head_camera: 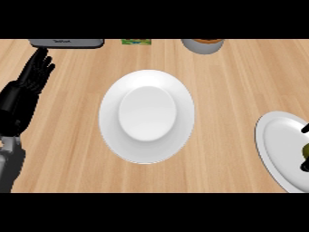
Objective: Pick the pear from the plate and place it in the plate
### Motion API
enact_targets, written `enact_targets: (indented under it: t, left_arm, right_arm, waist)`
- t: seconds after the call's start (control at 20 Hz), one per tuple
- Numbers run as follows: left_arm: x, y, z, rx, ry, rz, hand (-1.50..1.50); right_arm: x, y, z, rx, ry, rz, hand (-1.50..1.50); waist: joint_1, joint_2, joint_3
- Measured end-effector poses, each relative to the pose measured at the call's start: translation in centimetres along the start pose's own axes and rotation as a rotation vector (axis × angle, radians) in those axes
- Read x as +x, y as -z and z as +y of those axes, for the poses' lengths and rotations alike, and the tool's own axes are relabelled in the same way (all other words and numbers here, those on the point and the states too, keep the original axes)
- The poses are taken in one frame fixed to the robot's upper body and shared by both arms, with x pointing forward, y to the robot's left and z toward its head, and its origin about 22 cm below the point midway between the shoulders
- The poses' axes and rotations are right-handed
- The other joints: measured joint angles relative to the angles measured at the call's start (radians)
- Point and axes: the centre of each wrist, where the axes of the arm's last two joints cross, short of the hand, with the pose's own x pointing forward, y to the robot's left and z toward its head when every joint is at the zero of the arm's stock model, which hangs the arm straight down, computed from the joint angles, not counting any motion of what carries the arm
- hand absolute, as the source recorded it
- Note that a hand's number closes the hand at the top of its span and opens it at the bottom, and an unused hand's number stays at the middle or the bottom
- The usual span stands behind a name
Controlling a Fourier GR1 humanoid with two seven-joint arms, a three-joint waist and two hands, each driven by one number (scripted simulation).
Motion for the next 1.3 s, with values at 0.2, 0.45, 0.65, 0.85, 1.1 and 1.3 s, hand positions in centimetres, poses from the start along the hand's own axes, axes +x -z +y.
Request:
enact_targets:
  t: [0.2, 0.45, 0.65, 0.85, 1.1, 1.3]
  left_arm:
    - [-0.4, -0.1, 0.0, 0.007, 0.003, 0.007, 0.00]
    - [-0.4, -0.4, 0.6, 0.025, 0.003, 0.016, 0.00]
    - [0.2, -0.5, 0.3, 0.021, 0.001, 0.017, 0.00]
    - [-0.2, -0.8, 1.3, 0.033, 0.007, 0.024, 0.00]
    - [-0.3, -1.0, 0.8, 0.026, 0.006, 0.020, 0.00]
    - [0.2, -0.7, 0.5, 0.018, 0.003, 0.013, 0.00]
  right_arm:
    - [0.7, -0.8, 0.4, -0.159, -0.028, -0.073, 1.50]
    - [0.7, -3.1, 0.9, -0.417, -0.035, -0.288, 1.50]
    - [0.5, -5.5, 0.9, -0.542, 0.005, -0.436, 1.50]
    - [1.2, -8.9, 0.6, -0.614, 0.083, -0.614, 1.50]
    - [2.8, -14.0, 0.2, -0.659, 0.224, -0.858, 1.50]
    - [4.0, -17.7, 0.2, -0.651, 0.326, -0.989, 1.50]
  waist:
    - [-0.010, 0.002, 0.005]
    - [-0.029, -0.002, 0.012]
    - [-0.033, -0.002, 0.014]
    - [-0.037, -0.002, 0.014]
    - [-0.035, -0.002, 0.014]
    - [-0.023, 0.001, 0.014]
